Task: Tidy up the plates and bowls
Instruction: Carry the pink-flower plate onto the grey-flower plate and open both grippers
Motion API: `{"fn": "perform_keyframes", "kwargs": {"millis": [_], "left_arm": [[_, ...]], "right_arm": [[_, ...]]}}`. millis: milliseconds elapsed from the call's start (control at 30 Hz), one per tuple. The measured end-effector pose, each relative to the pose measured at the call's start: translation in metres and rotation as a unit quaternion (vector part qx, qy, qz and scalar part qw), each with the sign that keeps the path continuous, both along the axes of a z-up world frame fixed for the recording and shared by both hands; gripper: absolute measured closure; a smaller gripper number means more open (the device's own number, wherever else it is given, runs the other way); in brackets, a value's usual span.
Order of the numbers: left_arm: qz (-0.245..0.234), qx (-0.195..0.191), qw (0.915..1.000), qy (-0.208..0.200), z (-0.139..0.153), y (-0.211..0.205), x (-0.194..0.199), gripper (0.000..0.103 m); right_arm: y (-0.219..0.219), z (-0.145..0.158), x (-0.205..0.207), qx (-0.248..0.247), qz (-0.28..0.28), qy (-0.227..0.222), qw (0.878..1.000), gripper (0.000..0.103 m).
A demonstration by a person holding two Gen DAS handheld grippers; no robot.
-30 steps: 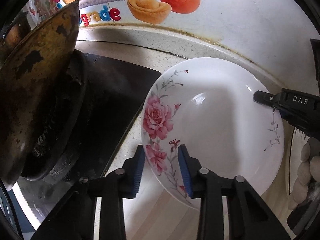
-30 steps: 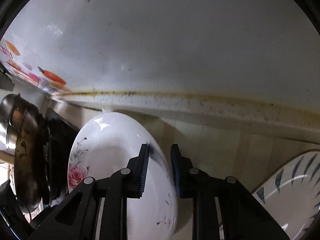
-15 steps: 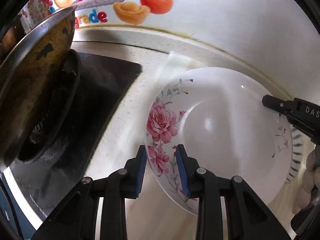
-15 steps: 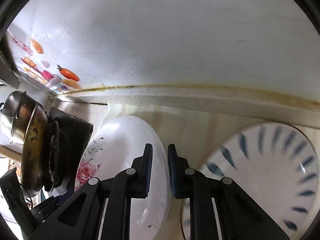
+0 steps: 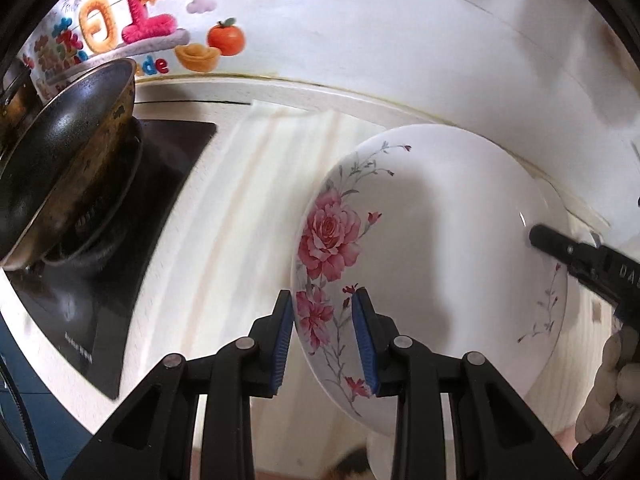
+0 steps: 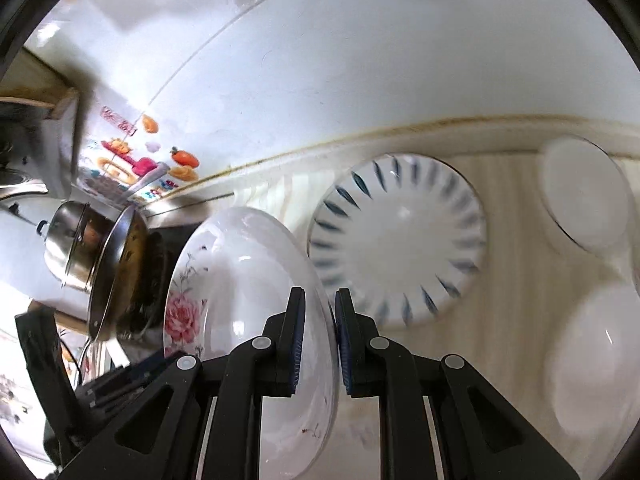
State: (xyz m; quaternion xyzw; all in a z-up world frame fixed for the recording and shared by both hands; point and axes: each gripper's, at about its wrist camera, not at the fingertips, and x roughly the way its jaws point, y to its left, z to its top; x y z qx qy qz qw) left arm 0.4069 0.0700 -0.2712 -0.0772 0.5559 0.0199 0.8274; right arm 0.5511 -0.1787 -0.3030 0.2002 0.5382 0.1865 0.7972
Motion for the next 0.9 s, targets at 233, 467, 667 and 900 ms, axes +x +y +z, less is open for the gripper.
{"fn": "perform_keyframes", "kwargs": {"millis": [233, 467, 667, 900], "left_arm": [[-0.029, -0.002, 0.9994, 0.018, 0.001, -0.036, -0.042, 0.076], [-0.058, 0.016, 0.9972, 0.046, -0.024, -0.065, -0.057, 0.076], [-0.070, 0.024, 0.9942, 0.078, -0.051, -0.077, -0.060, 0.076], [-0.069, 0.037, 0.9914, 0.105, -0.071, -0.079, -0.065, 0.076]], "right_arm": [[-0.057, -0.002, -0.082, 0.008, -0.006, 0.023, 1.000, 0.086], [-0.084, -0.038, -0.131, 0.012, -0.020, 0.060, 0.998, 0.086], [-0.092, -0.063, -0.146, -0.003, -0.015, 0.078, 0.997, 0.086], [-0.088, -0.083, -0.153, -0.011, 0.002, 0.092, 0.996, 0.086]]}}
